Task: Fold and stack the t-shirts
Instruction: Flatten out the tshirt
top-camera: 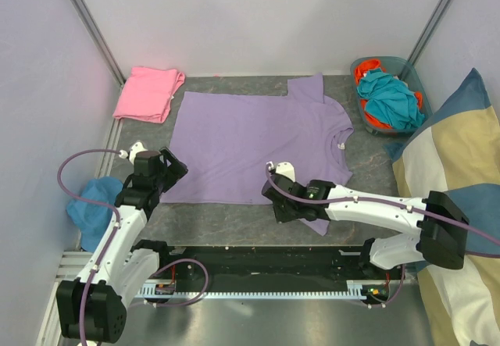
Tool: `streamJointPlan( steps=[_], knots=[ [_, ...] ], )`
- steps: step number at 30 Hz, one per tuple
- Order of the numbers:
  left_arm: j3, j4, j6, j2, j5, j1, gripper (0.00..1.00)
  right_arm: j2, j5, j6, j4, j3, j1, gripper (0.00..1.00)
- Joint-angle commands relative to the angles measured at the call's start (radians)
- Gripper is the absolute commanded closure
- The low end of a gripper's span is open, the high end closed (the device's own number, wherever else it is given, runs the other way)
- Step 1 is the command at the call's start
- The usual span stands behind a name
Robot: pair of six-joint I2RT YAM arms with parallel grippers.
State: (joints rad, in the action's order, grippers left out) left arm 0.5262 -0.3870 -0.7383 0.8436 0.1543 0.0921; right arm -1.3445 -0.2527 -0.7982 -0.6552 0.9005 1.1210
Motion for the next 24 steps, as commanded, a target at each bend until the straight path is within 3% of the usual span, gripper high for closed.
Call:
streamJointPlan(
  steps=[1,16,24],
  knots=[
    [0.006,0.033,0.027,-0.009,0.011,0.003,0.04,-0.042,-0.022,0.048,0.000,0.098,0.006,1.00],
    [0.005,0.030,0.022,-0.005,0.016,0.001,0.04,0.019,-0.115,0.063,-0.046,0.186,-0.004,1.00],
    [0.005,0.031,0.022,-0.001,0.016,0.003,0.04,-0.017,-0.079,0.114,-0.049,0.184,-0.053,1.00]
  ],
)
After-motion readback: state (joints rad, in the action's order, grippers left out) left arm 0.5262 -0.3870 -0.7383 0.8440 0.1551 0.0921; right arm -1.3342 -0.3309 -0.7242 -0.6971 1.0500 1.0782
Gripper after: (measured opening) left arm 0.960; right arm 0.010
